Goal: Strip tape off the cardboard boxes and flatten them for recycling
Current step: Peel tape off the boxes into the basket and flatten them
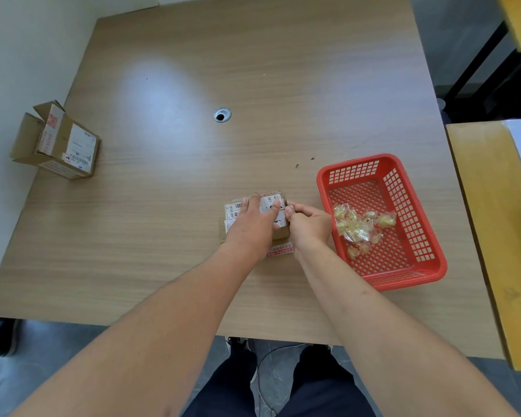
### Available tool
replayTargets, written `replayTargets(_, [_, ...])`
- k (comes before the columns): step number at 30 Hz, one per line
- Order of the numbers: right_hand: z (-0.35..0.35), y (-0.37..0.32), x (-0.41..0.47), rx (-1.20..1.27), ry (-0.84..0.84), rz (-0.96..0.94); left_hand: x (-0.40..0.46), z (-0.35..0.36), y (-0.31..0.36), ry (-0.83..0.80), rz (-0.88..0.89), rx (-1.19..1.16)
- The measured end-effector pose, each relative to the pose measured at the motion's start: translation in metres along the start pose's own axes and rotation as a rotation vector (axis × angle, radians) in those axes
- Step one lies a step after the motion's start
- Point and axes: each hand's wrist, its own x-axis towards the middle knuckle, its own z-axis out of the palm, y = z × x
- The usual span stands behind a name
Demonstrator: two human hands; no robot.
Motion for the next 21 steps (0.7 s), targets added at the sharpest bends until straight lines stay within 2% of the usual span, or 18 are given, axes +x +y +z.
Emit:
replayTargets(5, [0.002, 0.005, 0.0, 0.113, 0.01, 0.095, 0.0, 0.001, -0.001, 0.003, 0.002, -0.006])
replayTargets(9, [-0.001, 0.002, 0.003, -0.016, -0.069, 0.031, 0.0, 0.0, -0.001, 0.009, -0.003, 0.002])
replayTargets(12, [-0.002, 0.002, 0.002, -0.114, -0.065, -0.06, -0.001, 0.001, 0.001, 0.004, -0.006, -0.003])
replayTargets(16, [0.001, 0.015, -0.003, -0.206, 0.017, -0.165, -0.004, -0.002, 0.002, -0.006, -0.007, 0.009])
replayTargets(21, [0.008, 0.026, -0.01, -0.141, 0.173, -0.203, -0.006, -0.005, 0.003, -0.027, -0.005, 0.025])
